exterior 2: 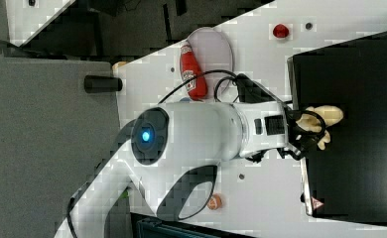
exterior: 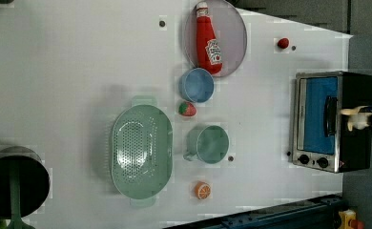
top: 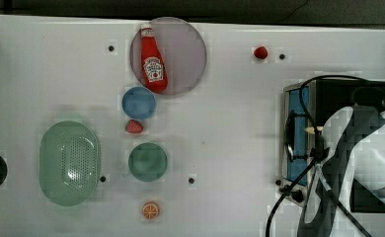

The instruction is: Pick banana from table and place on oven.

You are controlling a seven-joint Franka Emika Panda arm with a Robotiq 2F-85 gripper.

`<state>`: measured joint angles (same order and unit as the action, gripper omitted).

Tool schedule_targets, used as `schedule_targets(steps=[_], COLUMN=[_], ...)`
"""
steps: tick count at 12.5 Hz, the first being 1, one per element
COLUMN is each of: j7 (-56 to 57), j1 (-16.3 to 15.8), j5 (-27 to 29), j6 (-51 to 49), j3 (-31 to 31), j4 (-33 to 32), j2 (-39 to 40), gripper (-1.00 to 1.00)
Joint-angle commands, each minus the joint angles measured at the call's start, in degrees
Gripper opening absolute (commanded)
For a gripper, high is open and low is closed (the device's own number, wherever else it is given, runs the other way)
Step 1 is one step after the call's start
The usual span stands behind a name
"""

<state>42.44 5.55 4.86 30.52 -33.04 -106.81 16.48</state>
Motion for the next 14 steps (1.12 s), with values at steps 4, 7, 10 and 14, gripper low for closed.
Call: schedule_targets(steps=[4,7,10,14], j7=[3.6,3.2,-3.6,-23.2], j1=[-0.5,-2.0,-3.9,-4.6], j5=[-2.2,-2.9,-7.9,-9.9], j6=[-4.0,-13.7,-21.7,-26.3], j3=[-0.4,0.8,6.4,19.1], j4=[2.7,5.6,5.9,2.0], j2=[-5.8,-13.3,-21.2,-29.3], gripper=[1.00,1.00,1.00,1.00])
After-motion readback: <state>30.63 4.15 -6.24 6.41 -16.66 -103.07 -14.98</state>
